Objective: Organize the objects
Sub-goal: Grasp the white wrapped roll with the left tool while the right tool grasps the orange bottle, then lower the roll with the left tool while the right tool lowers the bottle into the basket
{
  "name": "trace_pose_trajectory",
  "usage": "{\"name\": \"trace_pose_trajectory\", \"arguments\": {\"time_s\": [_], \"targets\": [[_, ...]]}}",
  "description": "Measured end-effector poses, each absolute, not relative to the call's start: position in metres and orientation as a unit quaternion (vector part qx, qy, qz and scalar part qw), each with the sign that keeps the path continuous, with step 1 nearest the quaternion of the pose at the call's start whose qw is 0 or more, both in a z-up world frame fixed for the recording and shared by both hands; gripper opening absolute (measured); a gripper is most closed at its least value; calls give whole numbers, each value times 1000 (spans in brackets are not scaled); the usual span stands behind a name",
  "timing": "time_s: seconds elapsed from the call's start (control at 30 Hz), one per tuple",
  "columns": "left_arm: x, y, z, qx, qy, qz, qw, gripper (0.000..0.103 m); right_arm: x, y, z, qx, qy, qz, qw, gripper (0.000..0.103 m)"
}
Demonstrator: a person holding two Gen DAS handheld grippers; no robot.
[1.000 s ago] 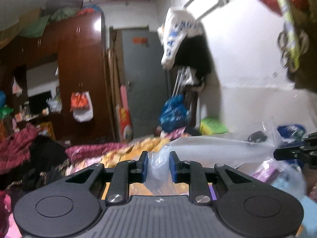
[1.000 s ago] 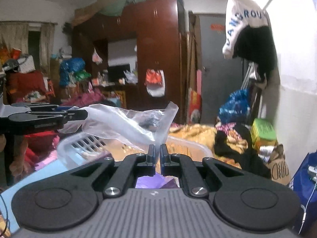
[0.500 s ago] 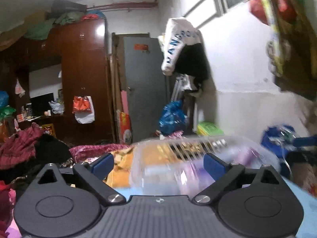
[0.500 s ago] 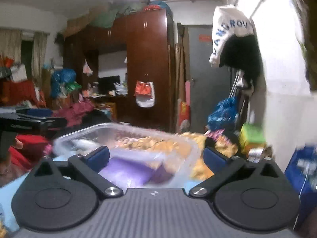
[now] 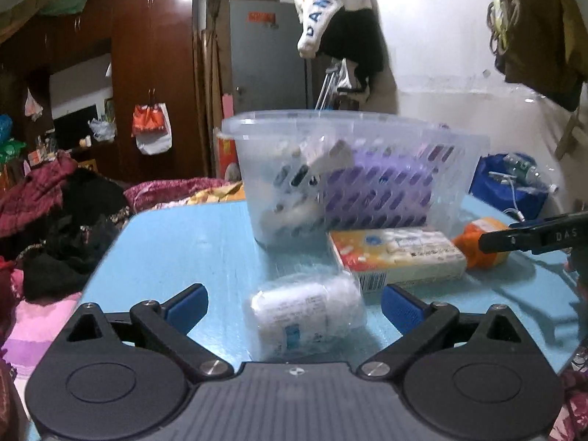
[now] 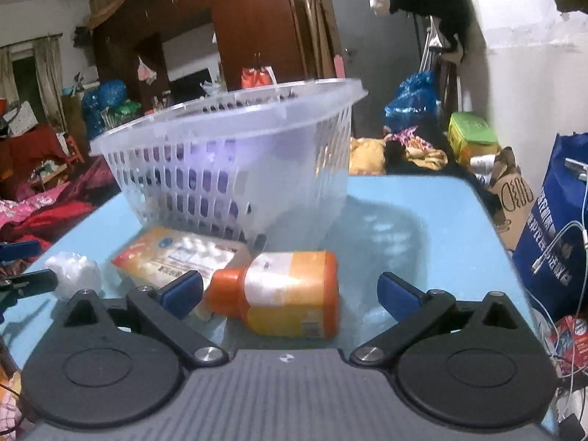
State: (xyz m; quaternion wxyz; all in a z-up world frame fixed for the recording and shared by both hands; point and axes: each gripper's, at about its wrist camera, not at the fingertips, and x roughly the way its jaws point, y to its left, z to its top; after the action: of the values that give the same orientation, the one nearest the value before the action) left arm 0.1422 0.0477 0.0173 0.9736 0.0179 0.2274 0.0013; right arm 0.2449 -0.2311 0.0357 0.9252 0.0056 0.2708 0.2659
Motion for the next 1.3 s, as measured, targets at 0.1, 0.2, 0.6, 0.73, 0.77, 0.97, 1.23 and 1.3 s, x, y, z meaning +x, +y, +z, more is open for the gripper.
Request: {"name": "trace_pose_trajectory", "arguments": {"time_s": [0.1, 0.2, 0.6, 0.73, 0.77, 0.97, 1.23, 1.3], "targets": [[148, 44, 6, 14, 241, 2, 970, 101, 244, -226, 30, 0, 286, 268, 920, 103], [154, 39, 1, 15, 245, 6, 969, 101, 244, -225, 28, -3, 283, 274, 919, 103], [151, 34, -2, 29, 238, 3, 971, 81, 235, -217, 27, -18, 265, 265, 927, 83], [148, 33, -2, 34, 228, 0, 973, 81, 235, -215, 27, -22, 264, 268, 926, 83], [148, 33, -2, 34, 226, -1, 974, 81, 235, -214, 27, -22, 264, 268, 926, 83], [142, 38, 0, 16, 203, -12, 979, 81, 232, -226, 28, 13, 244, 278, 929, 83], [134, 45, 2, -4, 165, -24, 986, 81, 225, -242, 31, 60, 206, 296, 931, 83], [132, 48, 4, -10, 157, -25, 987, 81, 222, -247, 32, 74, 201, 308, 927, 83]]}}
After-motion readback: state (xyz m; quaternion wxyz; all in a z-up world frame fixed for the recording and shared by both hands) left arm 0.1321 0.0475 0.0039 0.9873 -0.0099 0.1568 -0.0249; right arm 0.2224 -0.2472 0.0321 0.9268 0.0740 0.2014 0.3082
